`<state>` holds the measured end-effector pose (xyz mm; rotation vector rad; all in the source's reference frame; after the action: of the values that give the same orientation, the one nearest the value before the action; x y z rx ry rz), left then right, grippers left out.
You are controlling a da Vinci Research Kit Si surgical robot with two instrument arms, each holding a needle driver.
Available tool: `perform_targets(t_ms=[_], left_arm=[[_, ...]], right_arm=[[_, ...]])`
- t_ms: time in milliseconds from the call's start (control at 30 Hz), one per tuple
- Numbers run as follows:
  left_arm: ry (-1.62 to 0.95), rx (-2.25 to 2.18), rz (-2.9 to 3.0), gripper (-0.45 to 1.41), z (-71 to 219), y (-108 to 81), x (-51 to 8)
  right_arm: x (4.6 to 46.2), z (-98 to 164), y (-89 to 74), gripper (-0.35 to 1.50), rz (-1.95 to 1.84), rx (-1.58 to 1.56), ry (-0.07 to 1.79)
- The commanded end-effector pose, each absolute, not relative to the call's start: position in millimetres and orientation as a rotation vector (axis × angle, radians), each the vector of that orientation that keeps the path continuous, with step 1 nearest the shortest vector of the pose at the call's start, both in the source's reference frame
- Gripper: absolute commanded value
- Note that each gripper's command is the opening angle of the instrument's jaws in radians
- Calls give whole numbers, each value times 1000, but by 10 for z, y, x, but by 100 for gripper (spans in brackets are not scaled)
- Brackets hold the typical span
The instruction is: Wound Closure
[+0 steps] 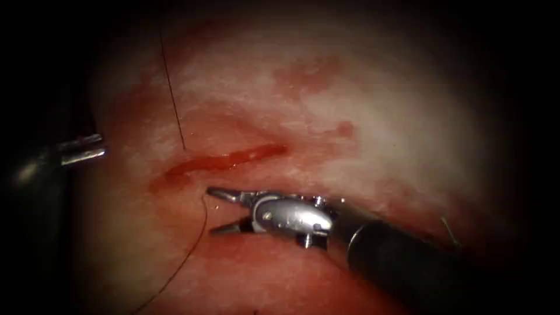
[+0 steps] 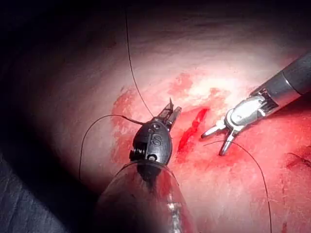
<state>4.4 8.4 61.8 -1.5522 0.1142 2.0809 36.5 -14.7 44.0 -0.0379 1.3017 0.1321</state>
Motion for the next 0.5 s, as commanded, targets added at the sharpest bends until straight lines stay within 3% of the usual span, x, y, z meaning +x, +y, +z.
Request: perform_targets(t_ms=[33, 100, 133, 200, 233, 267, 500], left_arm=[[113, -1554, 2081, -45, 625, 85, 40], [113, -1554, 2081, -45, 625, 85, 40], [113, -1554, 2081, -45, 625, 85, 40], [113, -1554, 2081, -45, 625, 85, 40], [113, -1554, 2081, -45, 625, 85, 40], [113, -1554, 2081, -45, 625, 85, 40], [113, -1554, 2081, -45, 625, 85, 40]], right_arm=[[382, 449, -140, 123, 129, -38, 1308], [392, 448, -138, 123, 130, -33, 1310], [394, 445, -138, 103, 128, -29, 1311], [393, 441, -141, 4, 88, 18, 1343], [393, 441, -141, 4, 88, 18, 1343], [390, 438, -144, -35, 69, 41, 1319], [375, 422, -163, -35, 38, 65, 1311]])
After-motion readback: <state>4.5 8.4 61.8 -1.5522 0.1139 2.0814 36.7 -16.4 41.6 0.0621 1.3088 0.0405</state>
